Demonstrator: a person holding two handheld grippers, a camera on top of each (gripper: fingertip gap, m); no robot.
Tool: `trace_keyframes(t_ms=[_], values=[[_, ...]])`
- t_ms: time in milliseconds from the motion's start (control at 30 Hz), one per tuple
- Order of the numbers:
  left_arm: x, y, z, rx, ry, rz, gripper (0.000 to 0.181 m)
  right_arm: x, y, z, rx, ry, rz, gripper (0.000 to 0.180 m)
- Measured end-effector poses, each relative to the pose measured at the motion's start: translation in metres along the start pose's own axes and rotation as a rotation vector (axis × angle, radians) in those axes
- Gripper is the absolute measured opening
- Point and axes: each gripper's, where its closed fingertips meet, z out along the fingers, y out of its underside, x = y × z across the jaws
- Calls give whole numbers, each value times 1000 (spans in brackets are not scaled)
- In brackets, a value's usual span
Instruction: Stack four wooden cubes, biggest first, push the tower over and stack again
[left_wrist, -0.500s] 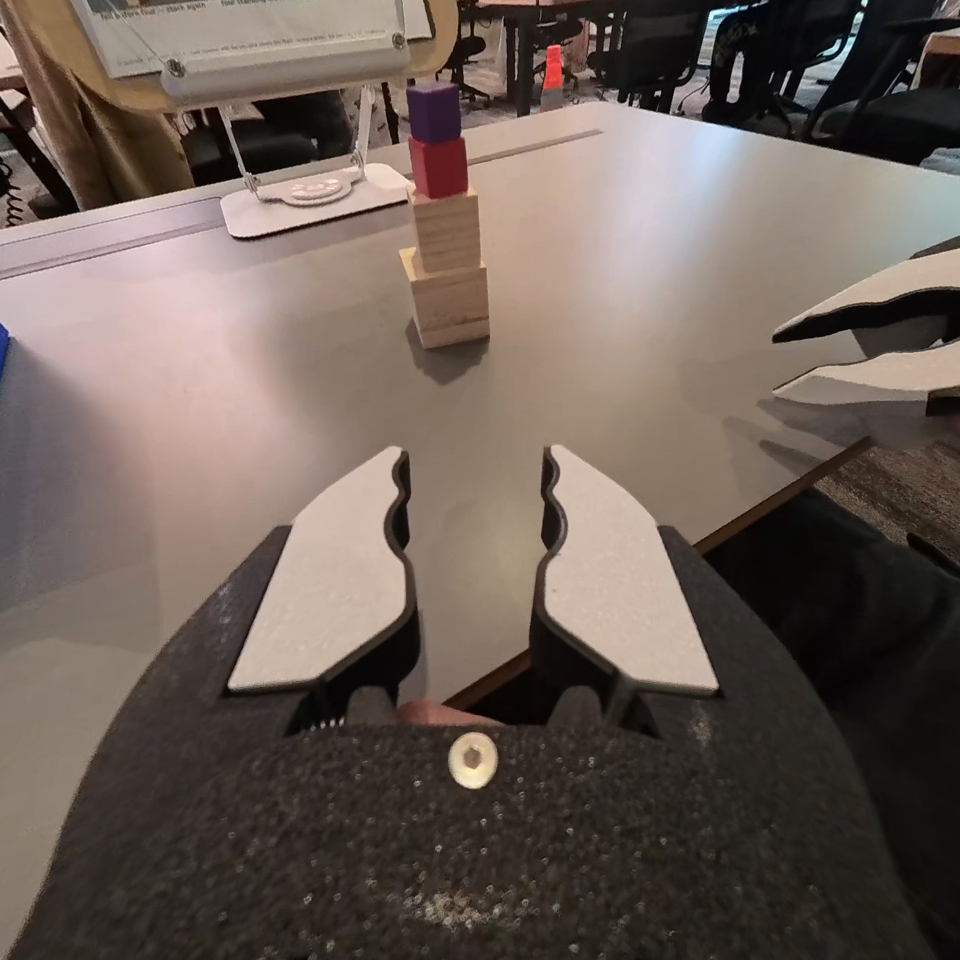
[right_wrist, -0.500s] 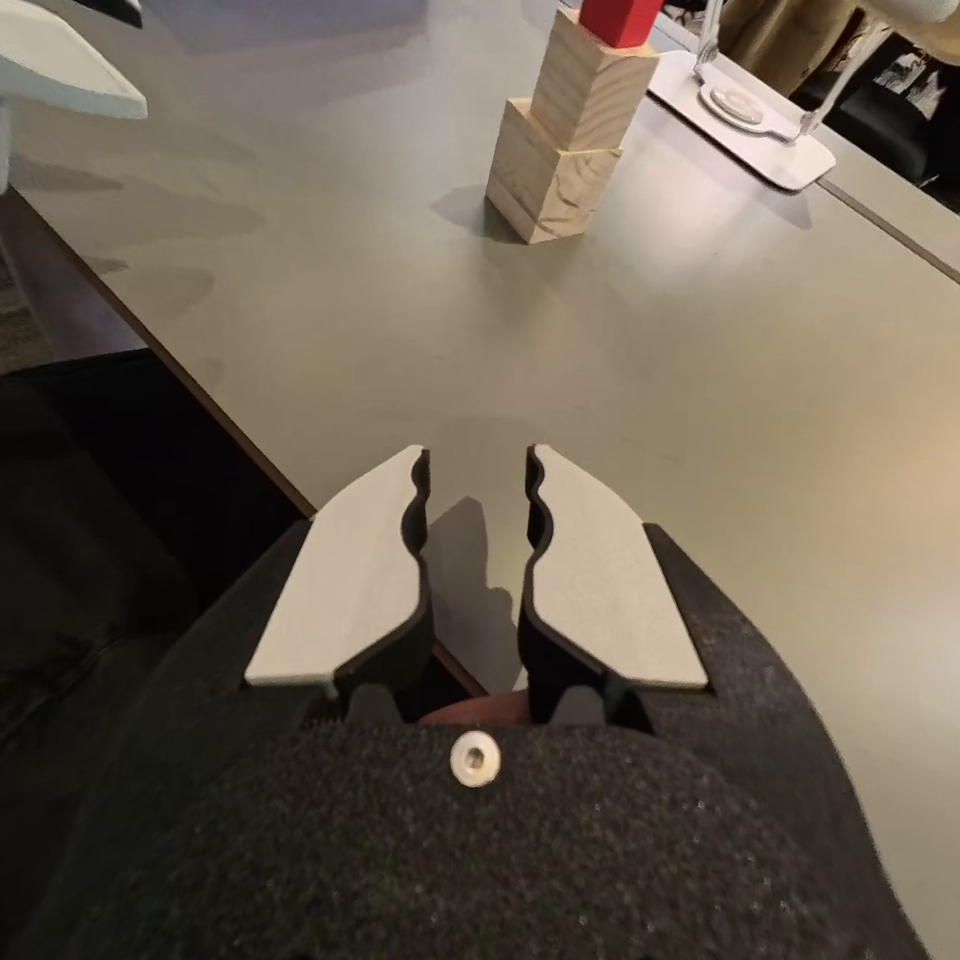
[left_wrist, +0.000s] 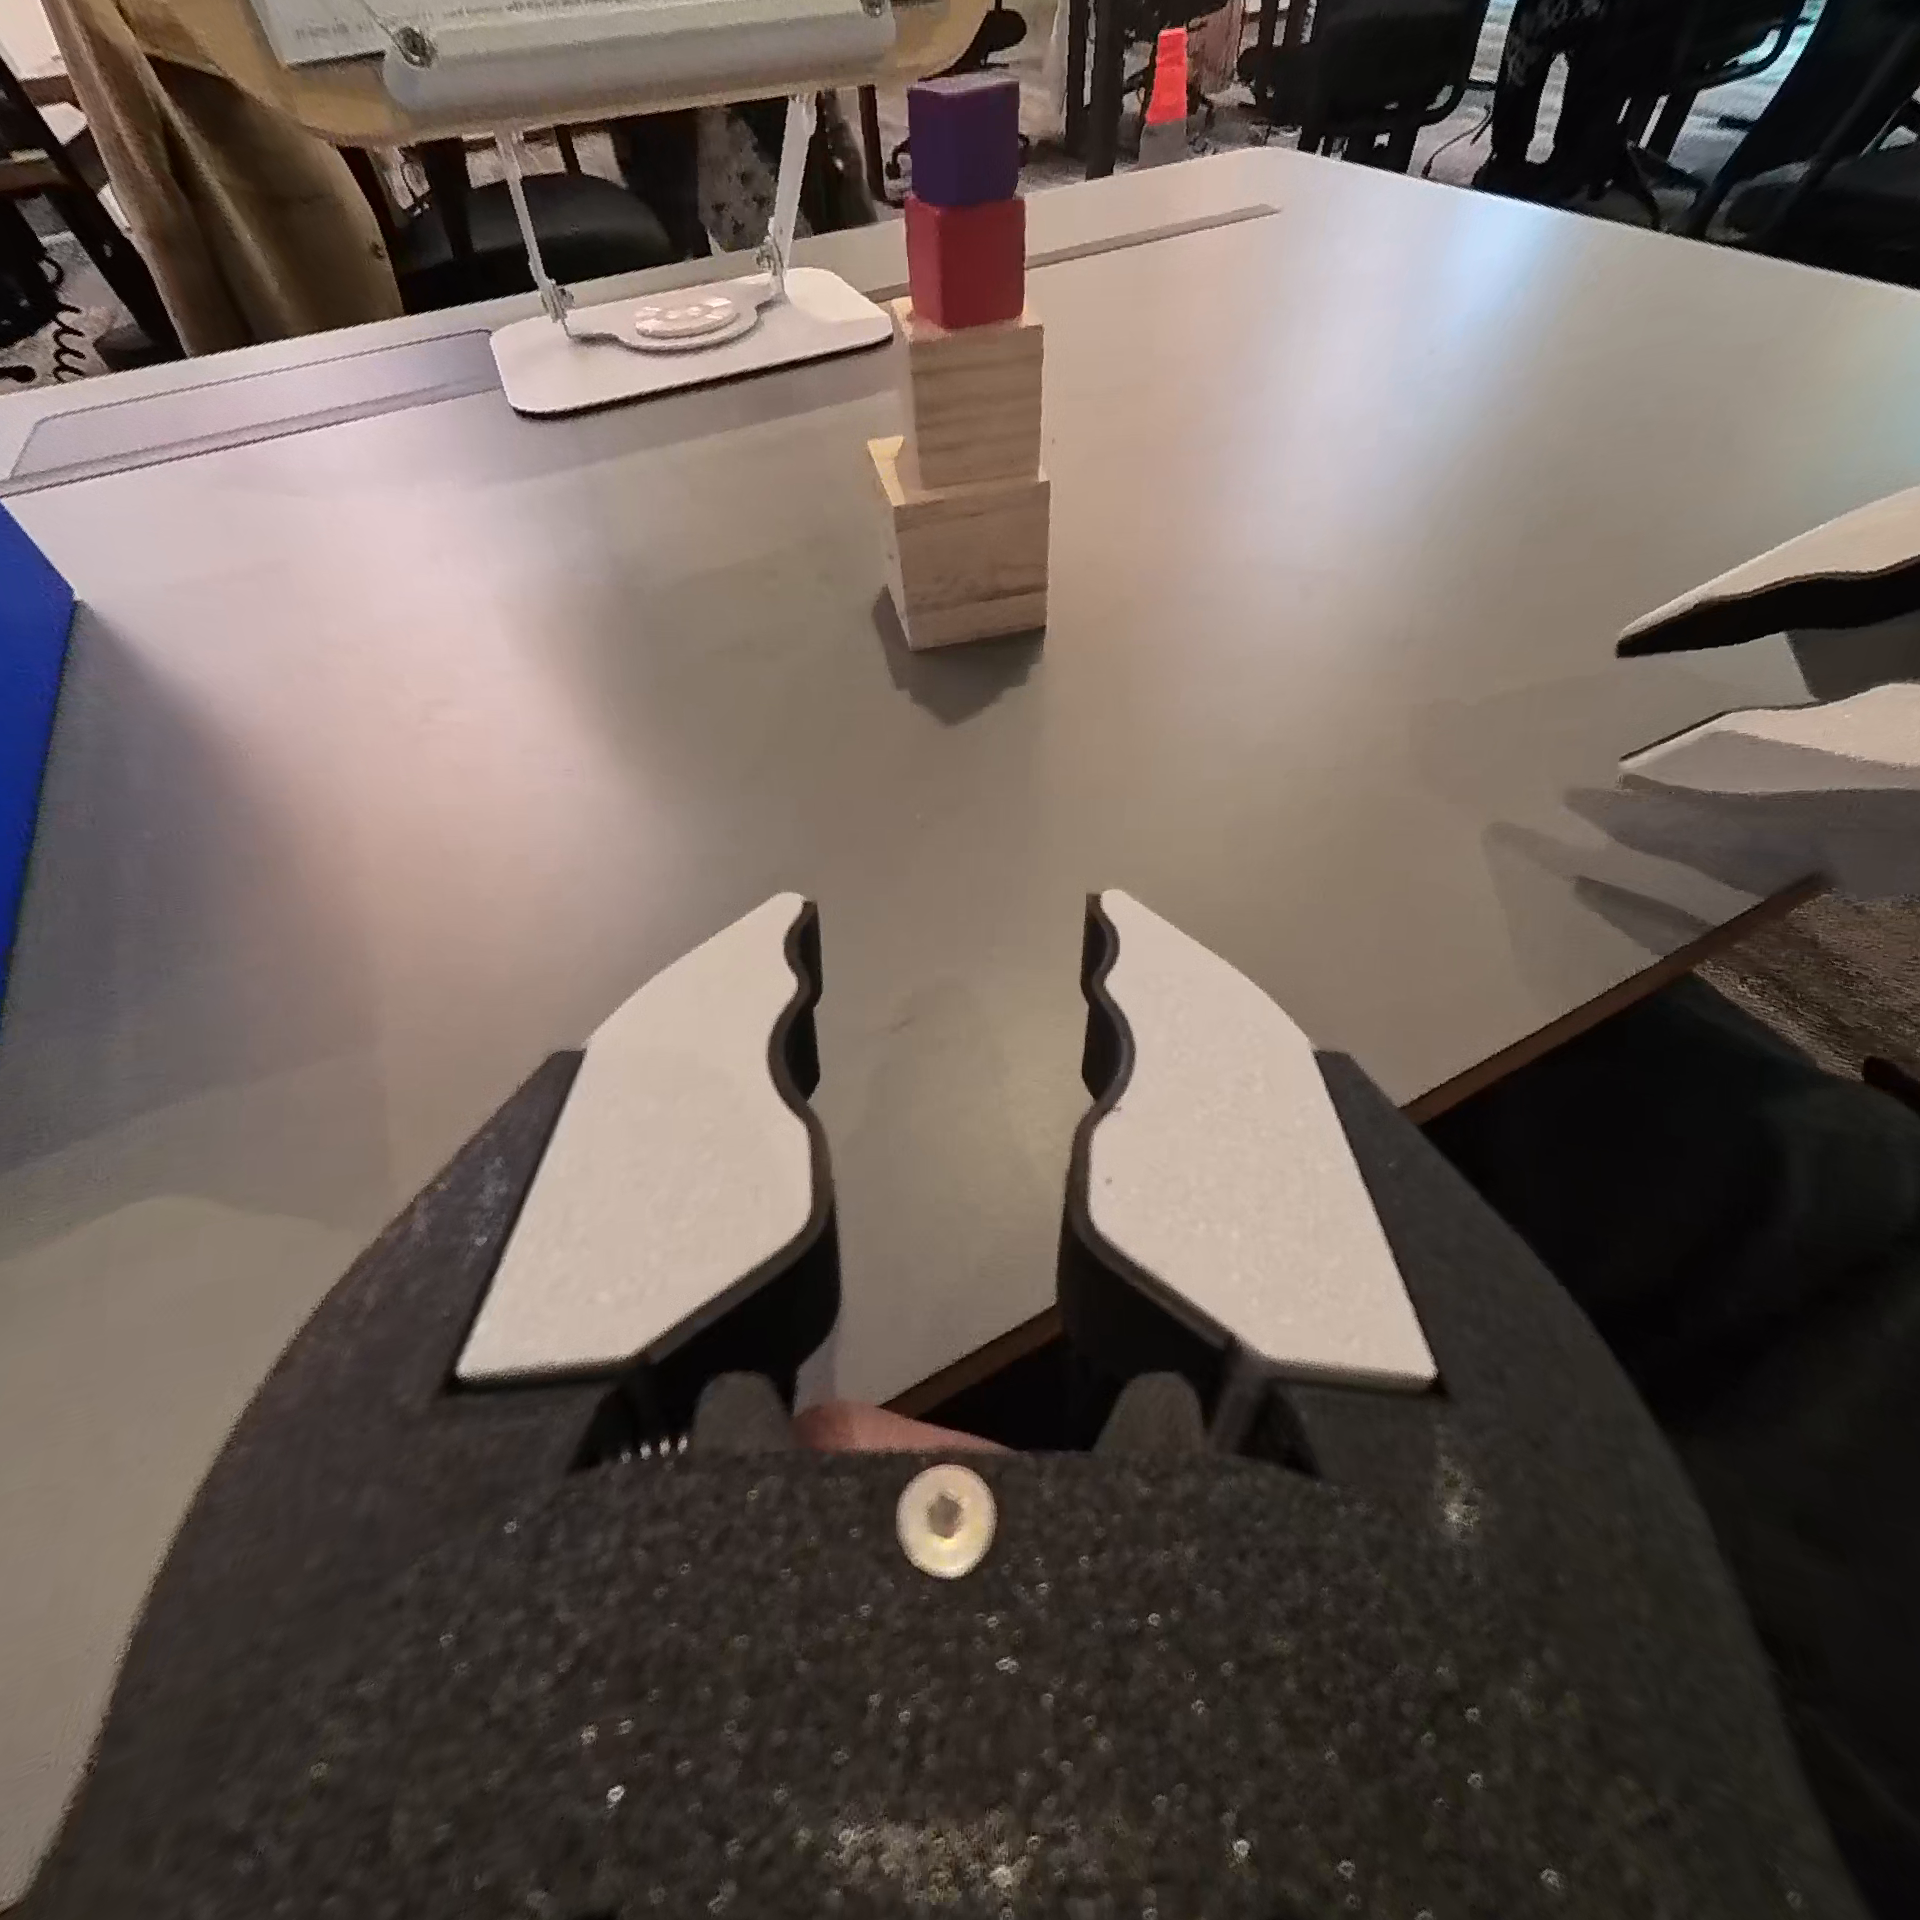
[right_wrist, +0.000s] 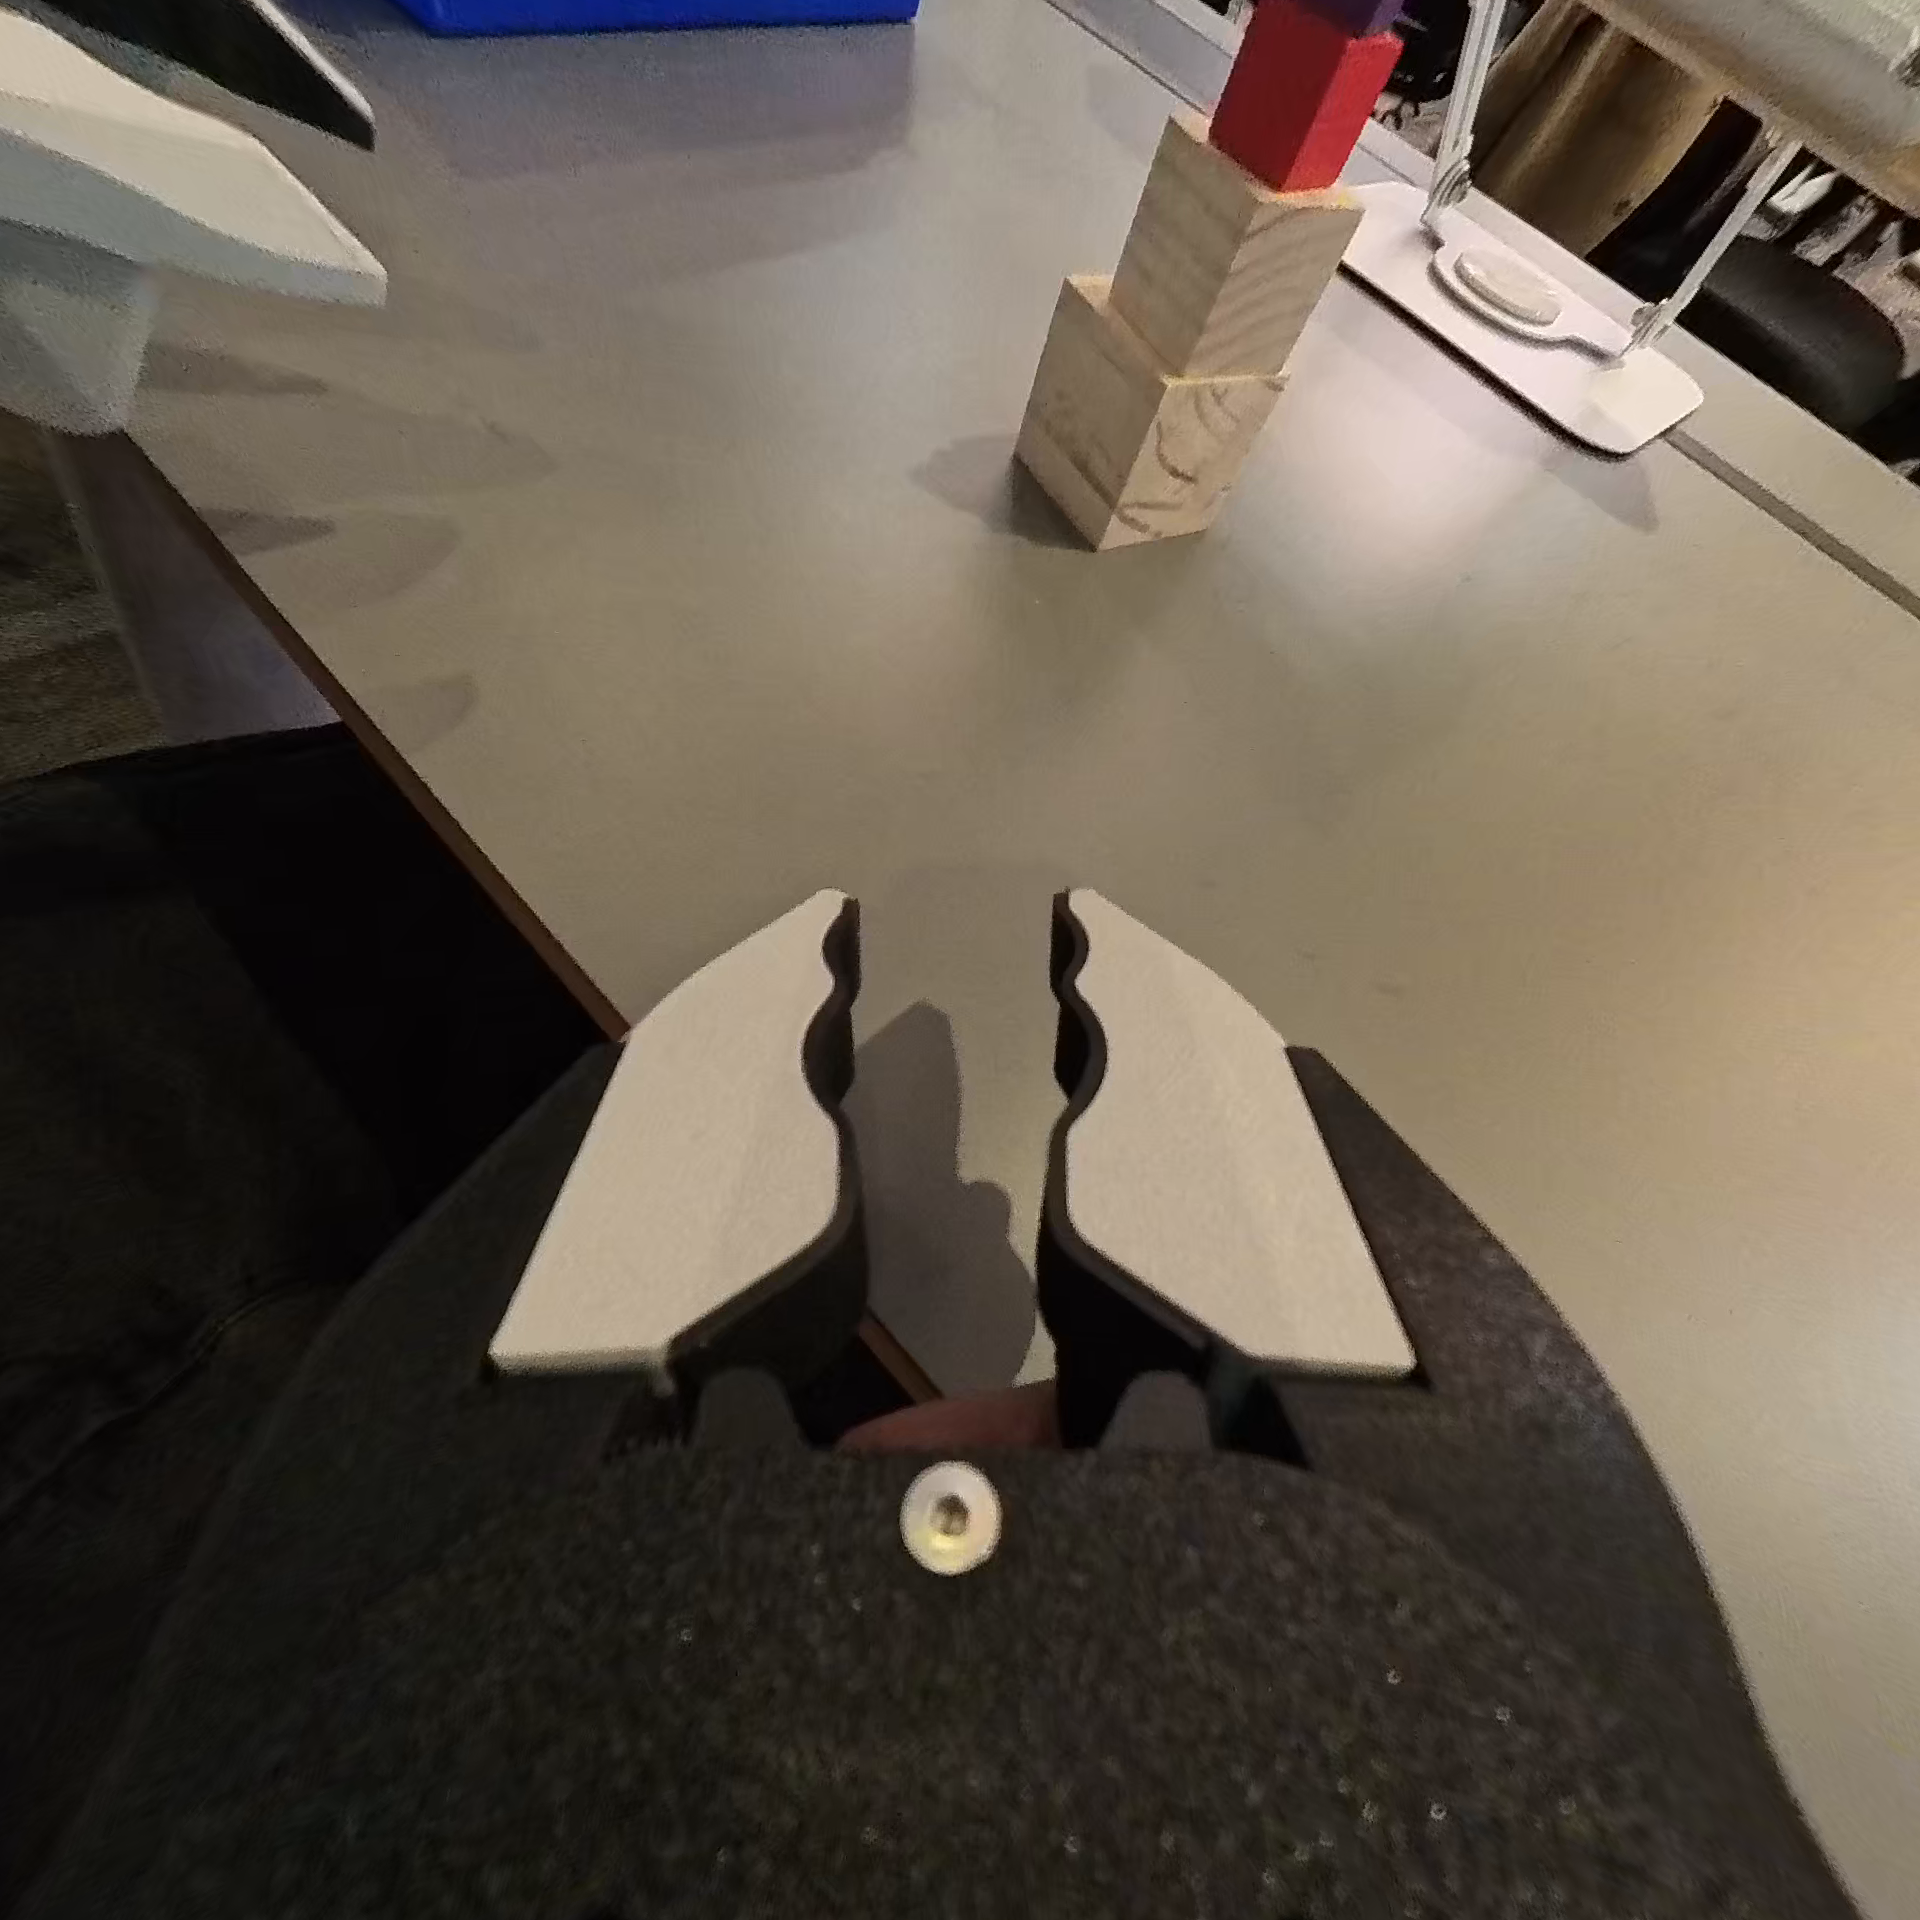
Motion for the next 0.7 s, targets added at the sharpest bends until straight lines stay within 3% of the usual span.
trace_keyframes(t_ms=[467,533,700], values=[[6,4,2,-18,13,17,46,0,1,-1,-1,2,-3,33],[7,5,2,-19,15,21,46,0,-2,-4,13,-9,-19,0],[10,4,1,-24,26,17,45,8,-7,-7,26,9,23,0]])
